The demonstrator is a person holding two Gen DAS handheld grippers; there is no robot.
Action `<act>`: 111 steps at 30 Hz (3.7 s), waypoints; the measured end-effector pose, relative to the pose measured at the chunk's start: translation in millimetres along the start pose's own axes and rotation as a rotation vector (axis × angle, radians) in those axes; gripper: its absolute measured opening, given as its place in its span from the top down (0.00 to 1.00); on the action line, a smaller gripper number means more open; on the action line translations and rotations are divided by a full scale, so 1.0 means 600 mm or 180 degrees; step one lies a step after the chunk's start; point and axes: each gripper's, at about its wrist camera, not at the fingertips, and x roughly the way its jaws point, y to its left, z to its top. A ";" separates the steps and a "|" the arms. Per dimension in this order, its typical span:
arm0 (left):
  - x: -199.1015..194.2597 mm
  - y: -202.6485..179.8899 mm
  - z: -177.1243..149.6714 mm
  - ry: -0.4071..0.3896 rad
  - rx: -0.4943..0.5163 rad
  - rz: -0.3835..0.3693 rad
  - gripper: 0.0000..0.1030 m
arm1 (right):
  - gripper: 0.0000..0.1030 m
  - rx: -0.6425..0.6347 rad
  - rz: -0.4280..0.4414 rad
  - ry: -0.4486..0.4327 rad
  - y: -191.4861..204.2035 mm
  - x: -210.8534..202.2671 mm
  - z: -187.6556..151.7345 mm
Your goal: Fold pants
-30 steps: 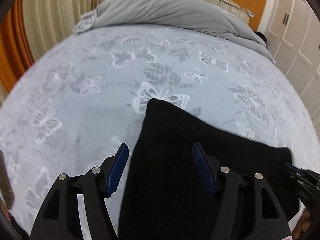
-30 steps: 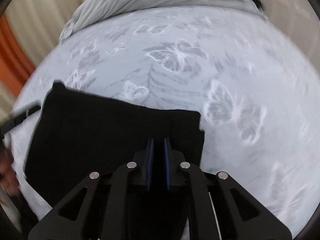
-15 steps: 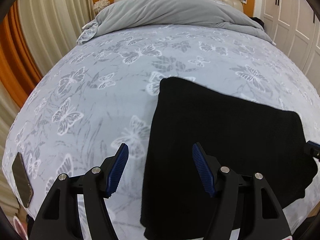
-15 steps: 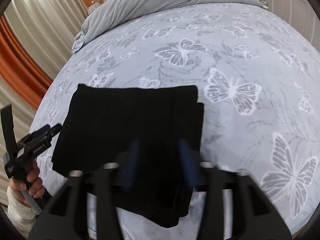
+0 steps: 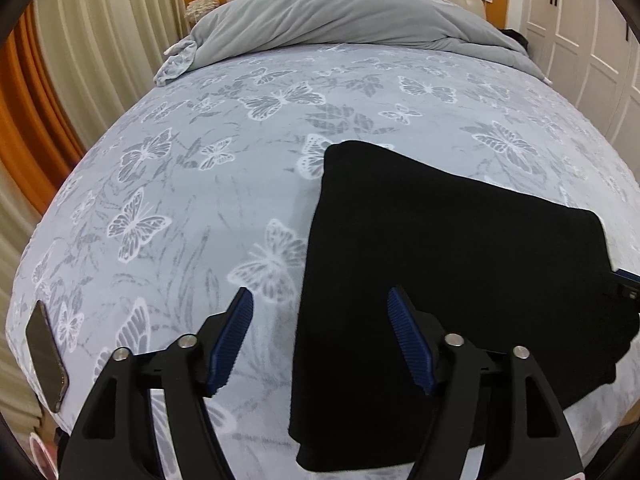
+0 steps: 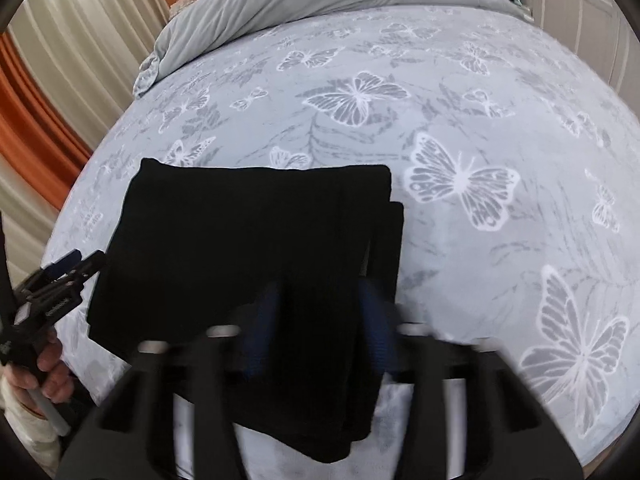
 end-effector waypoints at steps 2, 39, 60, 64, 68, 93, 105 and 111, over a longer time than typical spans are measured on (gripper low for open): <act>-0.010 -0.003 -0.005 -0.0049 0.0043 -0.0115 0.32 | 0.77 0.0057 0.0099 -0.0012 -0.004 -0.004 0.003; -0.044 -0.236 -0.027 -0.0247 0.0895 -0.1777 0.85 | 0.24 0.0574 0.0545 -0.0119 -0.073 -0.054 0.023; -0.069 0.167 0.026 -0.0504 -0.0811 -0.1543 1.00 | 0.50 0.0253 0.0151 0.0404 -0.020 0.078 -0.005; -0.026 0.166 0.010 -0.0166 -0.1164 -0.1675 0.57 | 0.41 0.0438 0.0169 0.0452 -0.033 0.080 -0.008; -0.005 0.177 -0.018 0.0094 -0.1744 -0.2198 0.20 | 0.35 0.0403 0.0193 0.0484 -0.030 0.082 -0.008; -0.071 0.311 0.019 -0.0562 -0.2154 -0.1463 0.85 | 0.78 0.1007 -0.0192 0.0159 -0.234 -0.029 0.007; 0.025 0.271 -0.056 0.0195 -0.2215 -0.0862 0.82 | 0.33 -0.0376 0.0126 -0.0326 0.005 -0.059 0.008; 0.040 0.274 -0.061 0.0240 -0.2210 -0.0804 0.79 | 0.48 -0.1313 -0.0216 0.0145 0.134 0.070 -0.057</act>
